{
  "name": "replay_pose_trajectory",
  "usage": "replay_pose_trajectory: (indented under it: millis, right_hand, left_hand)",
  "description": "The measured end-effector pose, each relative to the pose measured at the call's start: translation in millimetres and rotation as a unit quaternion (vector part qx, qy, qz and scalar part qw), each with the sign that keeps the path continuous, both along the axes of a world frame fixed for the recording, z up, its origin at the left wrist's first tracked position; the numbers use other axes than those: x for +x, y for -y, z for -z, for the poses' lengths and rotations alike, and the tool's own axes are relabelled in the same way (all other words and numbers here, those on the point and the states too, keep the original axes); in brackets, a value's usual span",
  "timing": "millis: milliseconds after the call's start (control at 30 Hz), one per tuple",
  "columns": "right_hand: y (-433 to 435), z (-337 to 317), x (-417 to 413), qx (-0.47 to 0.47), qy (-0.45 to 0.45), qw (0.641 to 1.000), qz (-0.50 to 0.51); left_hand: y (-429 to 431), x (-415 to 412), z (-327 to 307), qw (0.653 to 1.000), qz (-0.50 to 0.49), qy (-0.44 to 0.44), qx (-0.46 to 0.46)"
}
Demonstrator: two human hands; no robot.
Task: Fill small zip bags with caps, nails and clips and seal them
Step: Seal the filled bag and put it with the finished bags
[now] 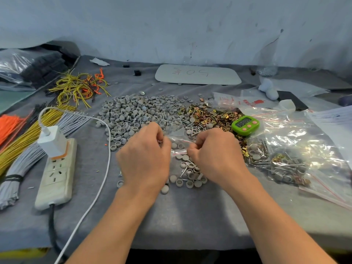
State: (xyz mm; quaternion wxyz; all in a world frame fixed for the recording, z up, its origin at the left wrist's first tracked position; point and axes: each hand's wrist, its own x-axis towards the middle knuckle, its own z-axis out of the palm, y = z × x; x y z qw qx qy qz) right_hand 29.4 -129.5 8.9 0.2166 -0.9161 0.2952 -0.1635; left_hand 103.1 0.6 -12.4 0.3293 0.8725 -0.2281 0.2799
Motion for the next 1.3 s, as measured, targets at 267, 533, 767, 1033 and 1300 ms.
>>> replay_pose_trajectory:
  millis: [267, 533, 767, 1033, 1300]
  right_hand:
    - [-4.4, 1.1, 1.8, -0.057, 0.068, 0.994, 0.059]
    - [-5.2, 10.0, 4.1, 0.043, 0.103, 0.987, -0.119]
    - [-11.2, 8.7, 9.0, 0.484, 0.139, 0.853, -0.137]
    - [-6.5, 7.6, 20.9, 0.694, 0.199, 0.686, -0.093]
    - [-15.2, 15.8, 27.0, 0.640, 0.260, 0.697, -0.194]
  left_hand:
    - [6.8, -6.0, -1.1, 0.995, 0.057, -0.006, 0.086]
    - [2.3, 1.5, 0.9, 0.978, 0.180, -0.067, -0.084]
    - [-1.6, 7.9, -1.1, 0.965, 0.254, -0.041, -0.057]
    - [-6.1, 4.3, -9.1, 0.960, 0.253, -0.112, 0.048]
    - [-4.8, -1.7, -11.4, 0.967, 0.221, -0.126, 0.009]
